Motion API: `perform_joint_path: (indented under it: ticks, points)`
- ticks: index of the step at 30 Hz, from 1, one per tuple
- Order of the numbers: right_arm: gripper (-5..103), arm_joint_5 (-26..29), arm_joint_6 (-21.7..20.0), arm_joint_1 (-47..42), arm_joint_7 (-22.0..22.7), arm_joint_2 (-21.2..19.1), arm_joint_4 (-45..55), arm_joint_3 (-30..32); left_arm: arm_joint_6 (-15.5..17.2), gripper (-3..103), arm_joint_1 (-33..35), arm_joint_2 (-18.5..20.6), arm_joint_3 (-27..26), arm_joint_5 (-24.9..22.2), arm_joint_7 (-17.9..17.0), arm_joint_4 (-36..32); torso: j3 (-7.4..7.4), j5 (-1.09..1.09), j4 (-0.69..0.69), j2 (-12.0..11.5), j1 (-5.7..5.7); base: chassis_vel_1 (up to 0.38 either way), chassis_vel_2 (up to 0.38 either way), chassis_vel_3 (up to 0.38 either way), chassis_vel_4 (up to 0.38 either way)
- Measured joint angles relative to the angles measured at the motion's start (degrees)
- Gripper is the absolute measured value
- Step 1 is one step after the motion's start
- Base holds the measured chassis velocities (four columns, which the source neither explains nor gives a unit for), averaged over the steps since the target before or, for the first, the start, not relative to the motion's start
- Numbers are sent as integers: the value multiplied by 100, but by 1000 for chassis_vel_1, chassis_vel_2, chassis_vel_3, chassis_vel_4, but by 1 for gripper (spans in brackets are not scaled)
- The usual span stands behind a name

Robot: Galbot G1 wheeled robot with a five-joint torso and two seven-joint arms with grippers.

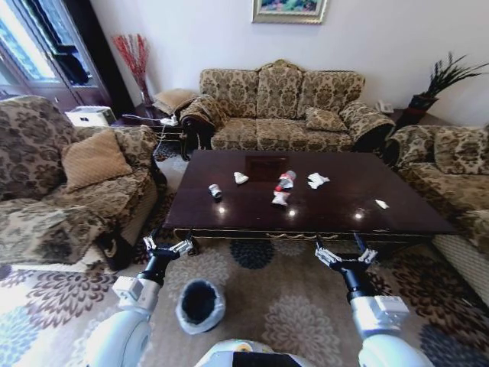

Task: Move to the front of the table and place the trash on the table into the trash bin.

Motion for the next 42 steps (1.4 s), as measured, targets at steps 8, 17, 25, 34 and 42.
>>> perform_joint_path:
  ticks: [8, 17, 25, 34, 42]
  points:
    - [100, 1, 87, -12, 29, 12, 0, 34, -90, 100, 28, -10, 6, 3, 56, 244, 0, -2, 0, 0, 0, 103, 86, -64, -68]
    - [100, 44, 177, 7, 65, 56, -24, -12, -151, 100, -152, 4, 142, 235, 493, 1708, 1, 0, 0, 0, 0, -40, -44, 30, 32]
    - [100, 61, 261, -61, 107, 68, -59, 80, -398, 100, -729, 9, 404, 387, 484, 3675, 1, 0, -1, 0, 0, 0, 0, 0, 0]
    - [100, 104, 271, -95, 108, 31, -59, 141, -818, 100, -1229, 121, 670, 159, 1069, 5247, 0, 1, 0, 0, 0, 0, 0, 0, 0]
    - [100, 37, 274, -204, 112, 16, -12, 58, -1270, 100, -1900, 302, 895, 140, 1808, 6685, 1, 0, -1, 0, 0, 0, 0, 0, 0]
